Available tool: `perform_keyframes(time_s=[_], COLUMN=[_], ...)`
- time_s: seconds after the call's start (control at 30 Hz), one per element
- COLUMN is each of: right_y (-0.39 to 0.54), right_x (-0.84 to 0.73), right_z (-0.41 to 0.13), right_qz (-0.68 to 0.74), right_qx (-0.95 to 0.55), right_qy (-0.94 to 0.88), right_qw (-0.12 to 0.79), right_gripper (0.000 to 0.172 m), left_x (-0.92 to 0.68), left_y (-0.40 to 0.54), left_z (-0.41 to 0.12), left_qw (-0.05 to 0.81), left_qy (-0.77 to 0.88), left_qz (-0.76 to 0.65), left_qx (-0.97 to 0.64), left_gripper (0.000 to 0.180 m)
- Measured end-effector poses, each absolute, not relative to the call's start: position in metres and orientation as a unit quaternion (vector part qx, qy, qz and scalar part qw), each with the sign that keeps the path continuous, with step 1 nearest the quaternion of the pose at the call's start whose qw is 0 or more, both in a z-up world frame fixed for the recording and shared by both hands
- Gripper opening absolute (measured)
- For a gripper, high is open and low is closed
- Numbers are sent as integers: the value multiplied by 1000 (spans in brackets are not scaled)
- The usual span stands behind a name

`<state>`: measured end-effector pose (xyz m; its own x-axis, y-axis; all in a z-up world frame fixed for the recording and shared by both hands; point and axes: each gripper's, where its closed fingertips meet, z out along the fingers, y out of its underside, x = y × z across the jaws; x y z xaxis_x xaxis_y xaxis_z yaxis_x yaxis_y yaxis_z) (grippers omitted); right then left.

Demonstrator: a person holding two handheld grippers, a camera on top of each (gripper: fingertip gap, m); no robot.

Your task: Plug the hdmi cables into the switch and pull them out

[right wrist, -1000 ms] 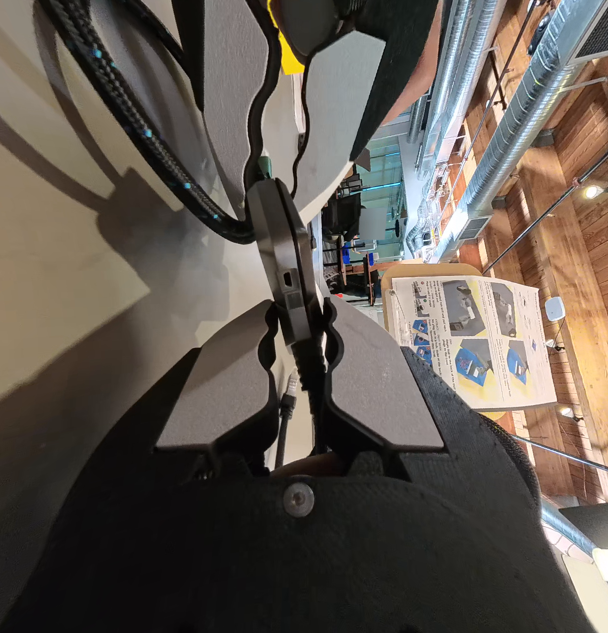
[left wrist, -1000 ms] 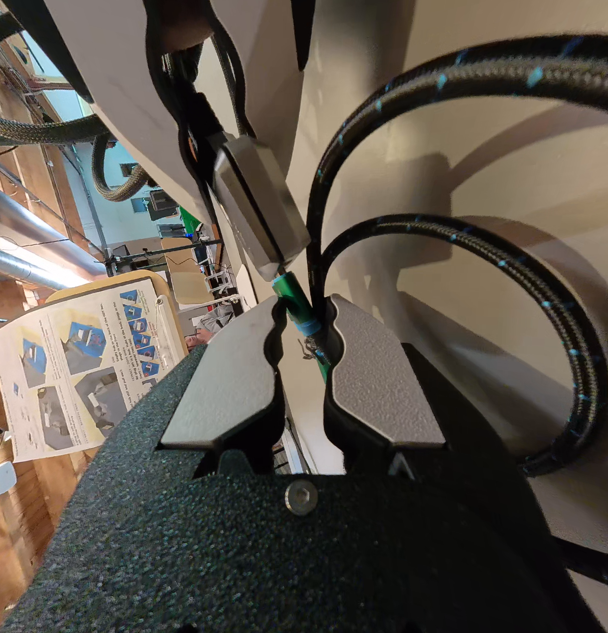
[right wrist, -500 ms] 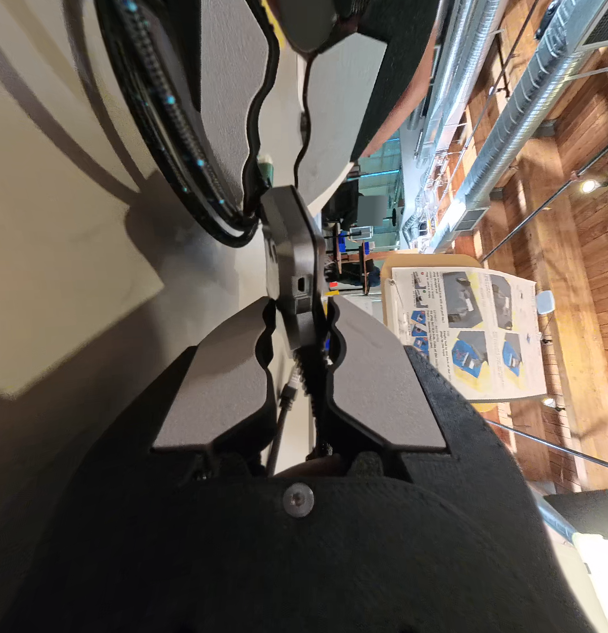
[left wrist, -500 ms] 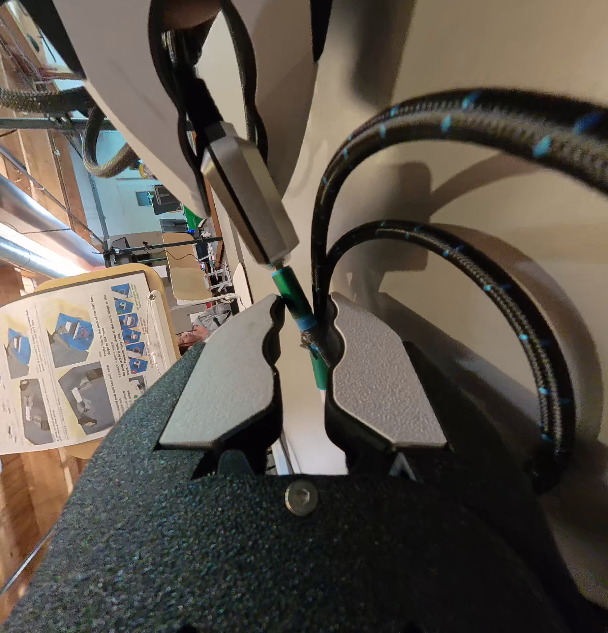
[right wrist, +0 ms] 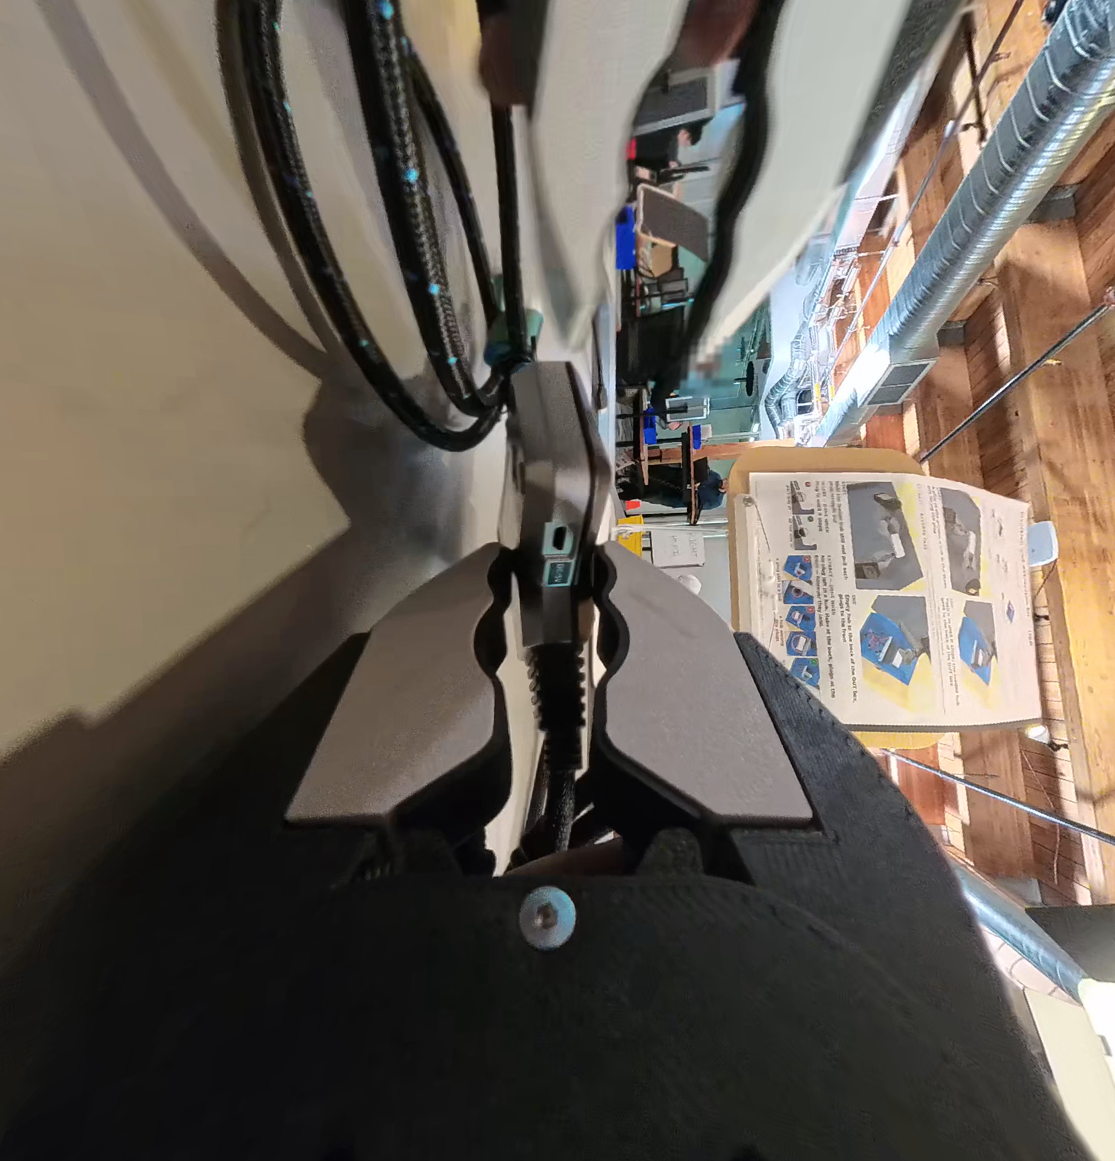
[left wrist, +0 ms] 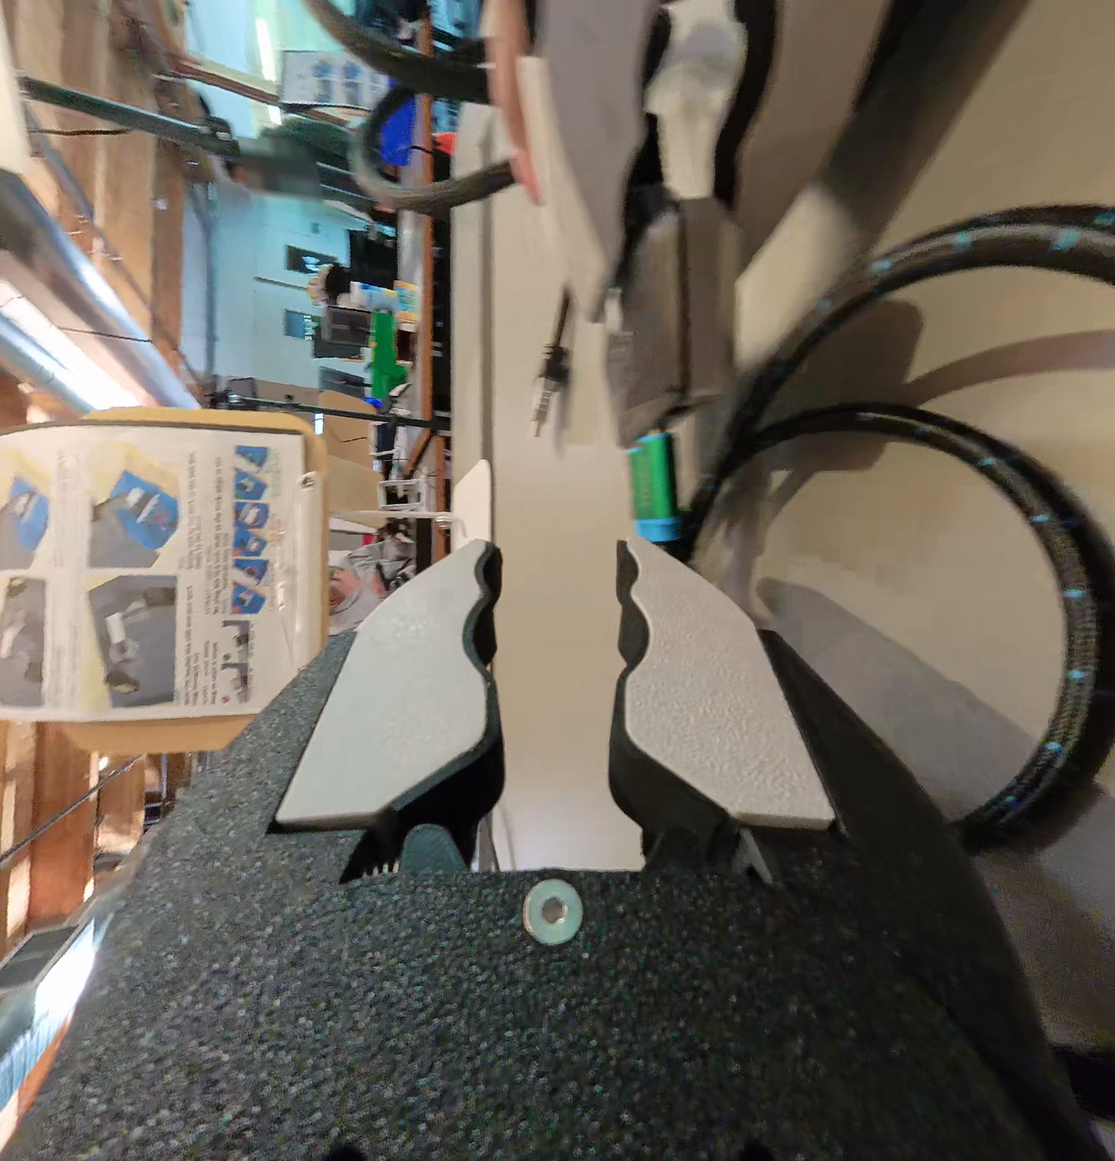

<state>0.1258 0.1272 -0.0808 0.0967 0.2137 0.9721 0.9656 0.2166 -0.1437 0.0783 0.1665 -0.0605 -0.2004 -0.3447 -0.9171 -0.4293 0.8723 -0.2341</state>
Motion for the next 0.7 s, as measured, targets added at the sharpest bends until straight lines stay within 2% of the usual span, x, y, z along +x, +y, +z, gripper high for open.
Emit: perform_keyframes(time_s=[0.13, 0.33, 0.43, 0.53, 0.7], right_y=[127, 126, 126, 126, 127], right_x=[126, 126, 125, 125, 124], right_z=[-82, -83, -84, -84, -85], right_qz=[-357, -363, -362, -361, -356], right_qx=[-512, -508, -509, -510, -512], right_qy=[-574, -574, -575, -575, -576], right_qw=[530, 529, 528, 528, 529], right_gripper=[24, 24, 24, 24, 24], left_x=[63, -5, -61, -132, -254], left_y=[182, 225, 245, 269, 315], left_z=[-25, 4, 20, 42, 51], left_qw=[620, 621, 595, 560, 461], left_qy=[733, 689, 676, 657, 620], left_qz=[22, 61, 100, 145, 190], left_qx=[-279, -369, -423, -484, -606], left_gripper=[34, 29, 24, 11, 12])
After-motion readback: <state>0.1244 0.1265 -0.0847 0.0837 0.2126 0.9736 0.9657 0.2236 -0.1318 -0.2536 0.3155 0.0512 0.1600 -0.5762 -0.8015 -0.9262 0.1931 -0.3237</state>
